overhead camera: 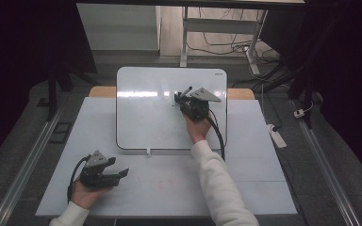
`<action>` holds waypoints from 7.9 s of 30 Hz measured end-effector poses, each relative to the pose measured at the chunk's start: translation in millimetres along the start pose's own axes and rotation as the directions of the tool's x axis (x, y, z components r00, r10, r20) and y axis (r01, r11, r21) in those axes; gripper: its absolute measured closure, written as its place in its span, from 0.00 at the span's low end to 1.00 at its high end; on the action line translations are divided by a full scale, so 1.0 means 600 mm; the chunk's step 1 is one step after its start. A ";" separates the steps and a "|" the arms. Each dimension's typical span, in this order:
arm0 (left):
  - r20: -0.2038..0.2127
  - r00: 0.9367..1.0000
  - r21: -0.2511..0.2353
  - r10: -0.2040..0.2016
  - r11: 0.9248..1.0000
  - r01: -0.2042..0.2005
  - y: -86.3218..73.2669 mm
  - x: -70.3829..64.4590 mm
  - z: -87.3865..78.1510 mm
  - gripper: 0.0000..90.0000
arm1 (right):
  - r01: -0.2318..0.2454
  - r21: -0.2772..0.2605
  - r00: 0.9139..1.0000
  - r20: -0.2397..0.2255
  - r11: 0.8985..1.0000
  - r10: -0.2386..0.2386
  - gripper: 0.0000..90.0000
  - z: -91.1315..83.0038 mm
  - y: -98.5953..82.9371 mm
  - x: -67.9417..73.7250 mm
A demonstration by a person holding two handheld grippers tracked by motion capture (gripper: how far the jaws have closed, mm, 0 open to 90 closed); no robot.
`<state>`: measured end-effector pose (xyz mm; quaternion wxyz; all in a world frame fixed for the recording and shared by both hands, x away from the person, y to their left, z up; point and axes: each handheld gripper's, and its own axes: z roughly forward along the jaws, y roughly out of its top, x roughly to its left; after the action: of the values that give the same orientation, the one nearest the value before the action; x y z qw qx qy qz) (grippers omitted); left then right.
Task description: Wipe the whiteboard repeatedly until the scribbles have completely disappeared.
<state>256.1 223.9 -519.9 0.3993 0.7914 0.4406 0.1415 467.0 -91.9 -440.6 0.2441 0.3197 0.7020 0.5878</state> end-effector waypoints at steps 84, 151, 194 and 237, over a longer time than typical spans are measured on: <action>-0.002 1.000 0.000 0.007 1.000 -0.007 0.002 0.000 0.001 0.32 | 0.051 0.060 0.999 0.000 0.997 -0.051 0.87 -0.025 0.011 -0.030; -0.013 1.000 -0.006 0.004 1.000 -0.004 0.001 0.002 0.000 0.32 | 0.000 -0.016 0.996 0.094 1.000 0.001 0.87 -0.086 -0.003 -0.099; -0.013 1.000 -0.005 0.011 1.000 -0.011 0.001 -0.001 -0.001 0.32 | 0.101 0.030 0.995 0.006 0.994 -0.101 0.87 -0.084 -0.039 -0.054; -0.014 1.000 -0.014 0.009 1.000 -0.009 0.002 0.000 -0.002 0.32 | 0.131 0.034 0.990 -0.050 0.991 -0.129 0.87 -0.042 -0.030 -0.016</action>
<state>256.2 224.2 -518.1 0.4011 0.7896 0.4388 0.1520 452.6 -118.0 -453.6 0.2589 0.2636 0.7378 0.5649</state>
